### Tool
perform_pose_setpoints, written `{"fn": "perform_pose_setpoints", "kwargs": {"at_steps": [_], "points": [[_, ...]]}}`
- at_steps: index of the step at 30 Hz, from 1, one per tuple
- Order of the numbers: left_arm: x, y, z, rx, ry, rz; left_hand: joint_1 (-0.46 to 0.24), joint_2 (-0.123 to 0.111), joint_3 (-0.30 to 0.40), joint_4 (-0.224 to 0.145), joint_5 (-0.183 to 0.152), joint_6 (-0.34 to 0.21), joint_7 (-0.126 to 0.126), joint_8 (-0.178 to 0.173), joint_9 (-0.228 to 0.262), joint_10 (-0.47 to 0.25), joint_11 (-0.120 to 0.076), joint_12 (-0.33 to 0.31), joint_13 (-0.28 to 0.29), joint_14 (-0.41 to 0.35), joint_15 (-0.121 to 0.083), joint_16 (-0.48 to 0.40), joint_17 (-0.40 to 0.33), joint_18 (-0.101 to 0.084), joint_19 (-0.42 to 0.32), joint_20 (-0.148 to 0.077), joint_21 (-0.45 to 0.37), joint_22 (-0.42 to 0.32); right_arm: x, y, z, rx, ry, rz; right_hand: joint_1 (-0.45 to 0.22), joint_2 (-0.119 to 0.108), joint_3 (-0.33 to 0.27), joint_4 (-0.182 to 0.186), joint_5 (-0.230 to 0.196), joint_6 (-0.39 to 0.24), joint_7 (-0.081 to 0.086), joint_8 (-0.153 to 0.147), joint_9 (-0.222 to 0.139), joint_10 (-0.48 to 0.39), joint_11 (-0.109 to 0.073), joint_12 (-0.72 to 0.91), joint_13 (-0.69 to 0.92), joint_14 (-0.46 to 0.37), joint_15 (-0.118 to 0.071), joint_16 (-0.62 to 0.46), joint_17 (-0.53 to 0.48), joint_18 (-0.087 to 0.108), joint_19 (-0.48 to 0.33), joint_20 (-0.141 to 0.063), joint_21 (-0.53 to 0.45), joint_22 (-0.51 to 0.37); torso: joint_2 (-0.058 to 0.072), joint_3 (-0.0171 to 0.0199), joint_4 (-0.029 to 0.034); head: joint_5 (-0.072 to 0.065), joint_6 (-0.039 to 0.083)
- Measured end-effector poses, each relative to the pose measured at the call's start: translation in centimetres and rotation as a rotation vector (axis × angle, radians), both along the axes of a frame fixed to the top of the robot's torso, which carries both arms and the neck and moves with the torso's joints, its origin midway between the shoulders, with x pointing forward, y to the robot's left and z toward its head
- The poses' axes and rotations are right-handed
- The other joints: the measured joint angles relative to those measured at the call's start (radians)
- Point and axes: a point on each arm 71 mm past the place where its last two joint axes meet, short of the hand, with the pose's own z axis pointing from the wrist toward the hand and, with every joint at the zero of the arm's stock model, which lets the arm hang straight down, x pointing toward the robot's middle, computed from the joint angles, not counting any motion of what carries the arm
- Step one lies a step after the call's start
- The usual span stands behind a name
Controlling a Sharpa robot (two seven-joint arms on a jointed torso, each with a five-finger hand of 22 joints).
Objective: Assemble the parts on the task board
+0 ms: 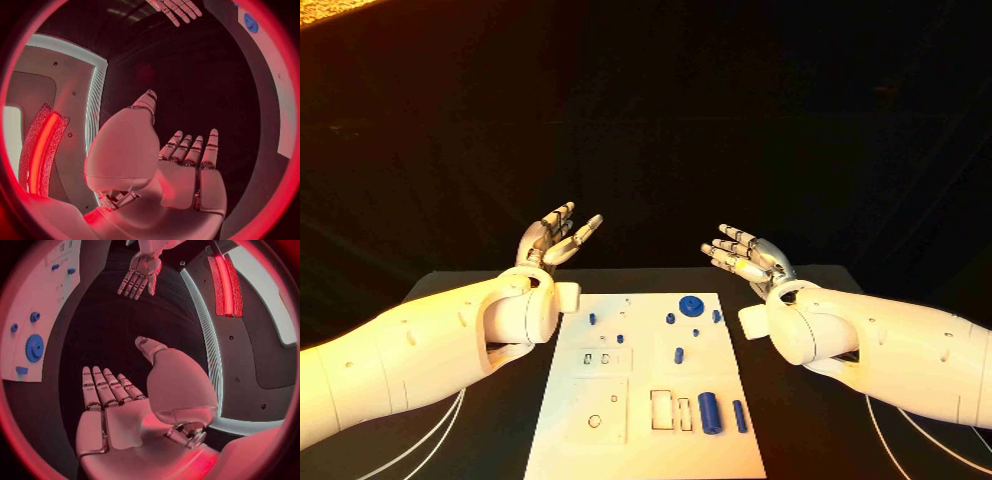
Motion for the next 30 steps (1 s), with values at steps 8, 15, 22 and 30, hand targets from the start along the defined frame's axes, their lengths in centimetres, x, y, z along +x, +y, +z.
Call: {"fn": "perform_pose_setpoints", "kwargs": {"at_steps": [8,15,22,30], "points": [[-0.9,0.4,0.4,-0.014,-0.004,-0.043,0.045,0.007,0.008,0.014,0.004,0.024,0.004,0.005,0.003,0.025,0.007,0.004,0.003,0.018,0.018,0.004,0.005,0.0,0.009,0.009,0.007,0.004,0.7,0.0,0.4,-0.077,-0.02,0.102,0.066,-0.005,0.024,-0.023,0.004,0.1,0.008,0.026,0.019,0.122,-0.004,0.013,0.009,0.125,-0.008,0.026,0.017,0.016,0.063,0.004,0.029,0.011,0.005,0.0007,-0.0001,0.002,-0.006],[-1.8,1.6,0.8,-0.022,-0.007,-0.07,0.061,0.034,0.047,0.008,0.004,0.115,0.009,0.026,0.014,0.142,0.055,0.013,0.011,0.194,0.037,0.044,0.031,0.039,0.12,0.007,0.047,0.021,1.8,-0.5,2.3,-0.302,-0.214,0.155,0.119,-0.025,0.062,-0.062,-0.006,0.313,0.024,0.082,0.057,0.381,-0.028,0.04,0.022,0.357,-0.043,0.076,0.047,0.062,0.264,0.002,0.104,0.042,0.03,0.0112,0.0058,0.0,-0.024],[-2.5,1.6,1.2,-0.032,-0.018,-0.109,0.091,0.051,0.087,-0.007,0.004,0.312,0.025,0.078,0.045,0.507,0.085,0.068,0.038,0.573,0.005,0.159,0.104,0.107,0.407,0.003,0.169,0.068,2.4,-0.1,3.6,-0.532,-0.346,0.225,0.153,-0.048,0.091,-0.097,-0.032,0.522,0.056,0.138,0.093,0.575,-0.064,0.045,0.026,0.537,-0.086,0.122,0.071,0.078,0.43,-0.015,0.174,0.063,0.054,0.0224,0.0128,-0.012,-0.03],[-3.5,1.2,2.1,-0.04,-0.044,-0.179,0.137,0.015,0.148,-0.029,0.0,0.543,0.068,0.175,0.097,0.747,0.025,0.129,0.048,0.761,-0.072,0.332,0.247,0.124,0.566,-0.048,0.332,0.142,2.7,0.8,4.7,-0.795,-0.449,0.306,0.167,-0.062,0.096,-0.116,-0.037,0.675,0.074,0.194,0.128,0.769,-0.118,0.051,0.031,0.726,-0.152,0.182,0.123,0.093,0.568,-0.073,0.282,0.113,0.082,0.0337,0.0255,-0.022,-0.032]]}}
